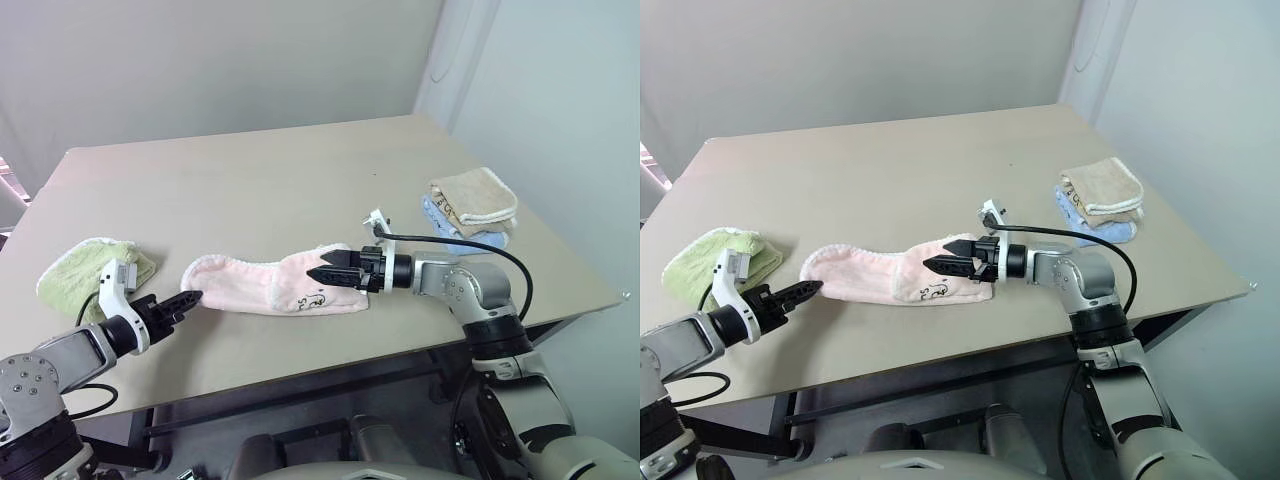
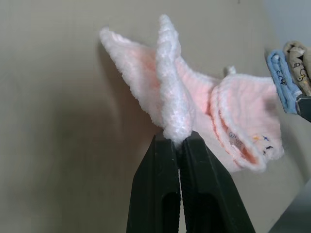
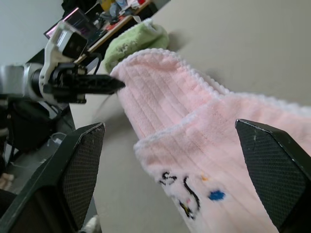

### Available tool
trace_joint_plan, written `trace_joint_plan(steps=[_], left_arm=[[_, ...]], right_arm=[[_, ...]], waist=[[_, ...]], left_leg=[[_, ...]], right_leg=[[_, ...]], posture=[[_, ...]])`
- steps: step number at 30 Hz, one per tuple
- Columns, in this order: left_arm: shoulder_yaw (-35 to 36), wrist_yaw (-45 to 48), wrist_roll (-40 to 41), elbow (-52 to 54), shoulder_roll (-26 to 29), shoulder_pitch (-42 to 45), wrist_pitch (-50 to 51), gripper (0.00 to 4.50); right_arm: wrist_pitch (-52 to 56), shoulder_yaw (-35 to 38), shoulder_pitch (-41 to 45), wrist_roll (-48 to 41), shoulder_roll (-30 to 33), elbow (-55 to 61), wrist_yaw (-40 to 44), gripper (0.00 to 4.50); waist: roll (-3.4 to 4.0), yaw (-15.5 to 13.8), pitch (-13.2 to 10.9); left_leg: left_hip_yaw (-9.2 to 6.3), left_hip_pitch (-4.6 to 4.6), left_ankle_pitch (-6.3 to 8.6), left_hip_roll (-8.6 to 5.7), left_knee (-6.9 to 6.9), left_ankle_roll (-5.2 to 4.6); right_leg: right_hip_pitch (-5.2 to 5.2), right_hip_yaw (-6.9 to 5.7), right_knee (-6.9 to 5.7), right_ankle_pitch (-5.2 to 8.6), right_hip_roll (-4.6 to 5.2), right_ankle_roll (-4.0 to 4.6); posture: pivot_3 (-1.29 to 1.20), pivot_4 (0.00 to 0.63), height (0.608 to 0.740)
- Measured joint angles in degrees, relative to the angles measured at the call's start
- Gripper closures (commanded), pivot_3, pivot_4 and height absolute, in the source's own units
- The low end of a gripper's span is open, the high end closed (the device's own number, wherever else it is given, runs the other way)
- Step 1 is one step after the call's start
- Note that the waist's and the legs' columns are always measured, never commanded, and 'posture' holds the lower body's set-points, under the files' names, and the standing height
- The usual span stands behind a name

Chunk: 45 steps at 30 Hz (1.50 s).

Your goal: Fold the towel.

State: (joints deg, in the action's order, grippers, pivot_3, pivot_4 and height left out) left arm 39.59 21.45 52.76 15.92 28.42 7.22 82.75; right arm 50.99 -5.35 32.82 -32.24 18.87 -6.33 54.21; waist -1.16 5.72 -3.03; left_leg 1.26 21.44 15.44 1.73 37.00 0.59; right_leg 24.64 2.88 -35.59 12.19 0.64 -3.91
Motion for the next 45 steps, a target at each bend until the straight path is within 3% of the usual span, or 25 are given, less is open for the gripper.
trace_joint_plan(steps=[6, 19, 25, 32, 45], left_arm=[[-10.9, 9.0, -1.4, -0.1, 9.4, 1.8, -7.2, 4.47], [-34.6, 22.8, -5.6, -6.1, 12.4, 19.3, -14.5, 4.47], [-44.9, 28.5, -10.7, -9.2, 10.0, 22.9, -20.0, 4.47], [-51.9, 33.2, -16.5, -14.7, 5.0, 26.9, -26.9, 4.47], [-56.9, 35.0, -24.1, -23.6, -3.6, 28.4, -32.1, 4.47]], right_arm=[[-1.8, 0.1, -2.7, 0.0, 2.8, 1.8, 1.5, 0.00], [-1.2, 4.0, -9.3, -1.3, 6.7, 8.3, -1.1, 0.00], [-1.2, 6.3, -13.2, -1.8, 8.7, 10.7, -3.6, 0.00], [-1.2, 8.1, -15.4, -1.9, 9.3, 13.2, -6.7, 0.00], [-0.4, 9.0, -17.8, -2.7, 9.9, 15.2, -10.0, 0.00]], waist=[[0.02, -0.2, 0.0], [0.03, -0.3, 0.0], [0.02, -0.4, 0.0], [0.03, -0.5, 0.0], [0.02, -1.5, 0.0]], left_leg=[[0.00, 0.08, 0.10, 0.01, -0.11, 0.17], [0.07, 0.09, 0.15, -0.01, -0.08, 0.24], [0.07, 0.10, 0.15, -0.02, 0.01, 0.24], [0.06, 0.06, 0.14, -0.02, 0.04, 0.23], [0.06, 0.04, 0.14, -0.02, 0.10, 0.22]], right_leg=[[0.00, -0.01, 0.23, 0.00, 0.02, 0.00], [-0.03, 0.04, 0.28, 0.02, -0.05, -0.05], [-0.09, 0.06, 0.28, 0.02, -0.03, -0.06], [-0.11, 0.07, 0.24, 0.02, -0.07, -0.07], [-0.12, 0.08, 0.18, 0.02, -0.08, -0.09]], posture=[[0.00, 0.000, 0.729], [0.00, 0.000, 0.729], [0.00, 0.000, 0.729], [0.00, 0.000, 0.729], [0.00, 0.000, 0.729]])
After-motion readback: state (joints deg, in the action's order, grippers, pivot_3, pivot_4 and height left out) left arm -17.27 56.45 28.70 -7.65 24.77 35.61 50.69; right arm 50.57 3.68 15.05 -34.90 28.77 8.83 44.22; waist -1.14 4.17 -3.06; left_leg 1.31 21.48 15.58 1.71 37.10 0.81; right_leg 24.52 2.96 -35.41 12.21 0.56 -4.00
